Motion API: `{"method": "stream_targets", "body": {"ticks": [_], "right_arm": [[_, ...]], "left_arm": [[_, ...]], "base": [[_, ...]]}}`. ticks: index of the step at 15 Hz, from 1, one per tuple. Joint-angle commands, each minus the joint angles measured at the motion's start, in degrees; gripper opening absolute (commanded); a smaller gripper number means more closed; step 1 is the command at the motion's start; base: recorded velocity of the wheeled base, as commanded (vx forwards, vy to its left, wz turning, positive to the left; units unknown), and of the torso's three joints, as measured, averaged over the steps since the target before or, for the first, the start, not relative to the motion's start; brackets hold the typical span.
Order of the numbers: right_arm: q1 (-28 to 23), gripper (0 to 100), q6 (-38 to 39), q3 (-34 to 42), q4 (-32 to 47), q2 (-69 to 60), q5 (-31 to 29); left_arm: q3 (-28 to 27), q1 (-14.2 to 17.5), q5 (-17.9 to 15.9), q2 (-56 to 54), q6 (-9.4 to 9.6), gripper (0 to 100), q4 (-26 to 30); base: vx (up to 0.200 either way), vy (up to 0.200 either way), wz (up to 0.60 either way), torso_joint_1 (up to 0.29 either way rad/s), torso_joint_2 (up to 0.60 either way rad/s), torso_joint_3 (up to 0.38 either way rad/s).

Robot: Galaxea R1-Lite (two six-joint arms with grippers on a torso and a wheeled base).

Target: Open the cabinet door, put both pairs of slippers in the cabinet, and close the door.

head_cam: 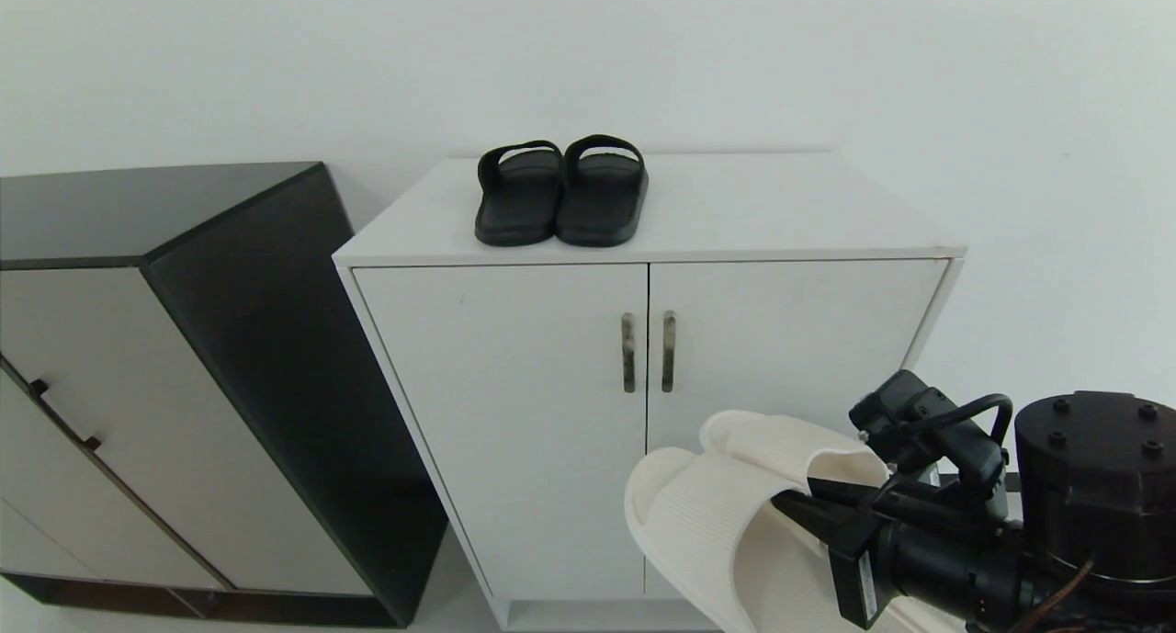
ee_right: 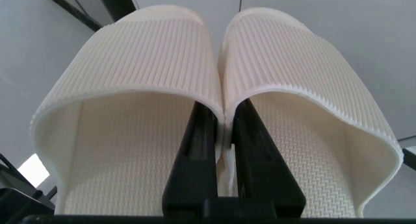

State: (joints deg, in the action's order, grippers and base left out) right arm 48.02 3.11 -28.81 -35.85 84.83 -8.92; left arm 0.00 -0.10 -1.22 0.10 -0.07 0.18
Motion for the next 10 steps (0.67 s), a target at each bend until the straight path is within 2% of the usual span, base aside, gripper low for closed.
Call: {"method": "stream_targets", "body": {"ticks": [1, 10], "right_arm": [[0.1, 0, 0.0, 0.0, -0.1, 0.2, 0.0], [1.1, 0, -0.4, 1.0, -0.1, -1.2, 0.0]], "left_arm": [[0.0, 0.1, 0.0, 0.0, -0.01, 100, 0.0], [0.0, 0.0, 0.0, 0.0, -0.01, 100, 0.0]], "base": [[0.0, 0.0, 0.0, -0.159, 0.48, 0.325], [0.0, 0.0, 0.0, -0.114, 0.46, 0.345]]}}
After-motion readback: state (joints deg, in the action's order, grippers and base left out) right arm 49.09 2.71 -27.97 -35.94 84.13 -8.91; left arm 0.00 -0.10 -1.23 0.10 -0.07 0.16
